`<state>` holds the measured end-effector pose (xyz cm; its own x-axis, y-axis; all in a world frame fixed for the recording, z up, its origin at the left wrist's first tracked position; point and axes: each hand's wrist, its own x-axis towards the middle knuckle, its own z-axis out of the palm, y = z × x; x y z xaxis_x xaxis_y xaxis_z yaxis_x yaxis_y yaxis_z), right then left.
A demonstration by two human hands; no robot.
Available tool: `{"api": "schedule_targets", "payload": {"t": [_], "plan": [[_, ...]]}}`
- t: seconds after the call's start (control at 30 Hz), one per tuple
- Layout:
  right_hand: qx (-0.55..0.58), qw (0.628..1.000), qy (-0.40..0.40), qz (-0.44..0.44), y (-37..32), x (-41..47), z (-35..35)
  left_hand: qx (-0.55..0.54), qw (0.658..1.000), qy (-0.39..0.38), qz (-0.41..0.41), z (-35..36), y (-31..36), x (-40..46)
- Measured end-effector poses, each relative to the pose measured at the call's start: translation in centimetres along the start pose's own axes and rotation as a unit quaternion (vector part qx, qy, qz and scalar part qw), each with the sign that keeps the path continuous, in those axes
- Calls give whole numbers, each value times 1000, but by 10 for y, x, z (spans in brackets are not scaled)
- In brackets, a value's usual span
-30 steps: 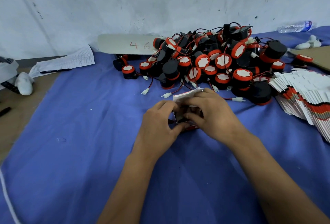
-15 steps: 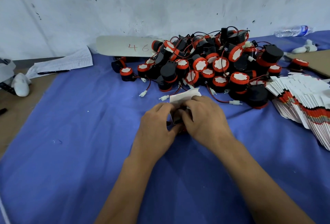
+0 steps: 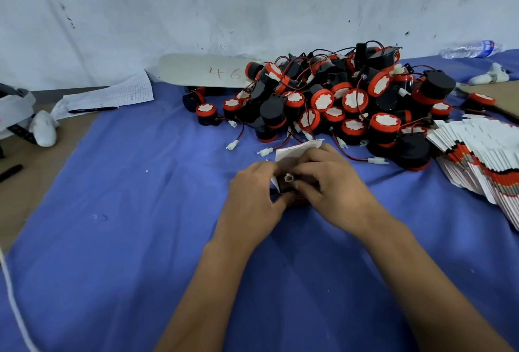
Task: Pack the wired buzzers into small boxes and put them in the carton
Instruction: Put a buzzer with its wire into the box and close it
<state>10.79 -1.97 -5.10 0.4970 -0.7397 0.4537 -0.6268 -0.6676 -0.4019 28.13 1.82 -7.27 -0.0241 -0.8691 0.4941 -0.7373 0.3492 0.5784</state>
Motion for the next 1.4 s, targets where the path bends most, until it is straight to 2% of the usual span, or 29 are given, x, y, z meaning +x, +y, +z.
{"api": "schedule_targets", "payload": {"t": [0.2,0.43,0.57,0.73,1.03,1.17,1.4], "plan": [[-25,1000,-17,0,-4,0,2,-2,1000,1,2,0,-2,0],[-1,997,45,69,-8,3,6,-15,1000,0,15,-2,-1,-1],[-34,999,-12,16,-4,2,3,-84,996,-23,-15,-4,2,-3],[-68,996,-48,7,2,-2,-2,-122,991,-14,-51,-4,-1,-3],[15,1000,23,7,6,-3,2,-146,988,7,-50,-1,-8,-2],[-40,999,-1,-14,5,-3,3,-142,988,9,-52,-1,-10,-2],[-165,984,-66,29,-13,-1,10,-126,991,7,-42,0,-12,-2]]}}
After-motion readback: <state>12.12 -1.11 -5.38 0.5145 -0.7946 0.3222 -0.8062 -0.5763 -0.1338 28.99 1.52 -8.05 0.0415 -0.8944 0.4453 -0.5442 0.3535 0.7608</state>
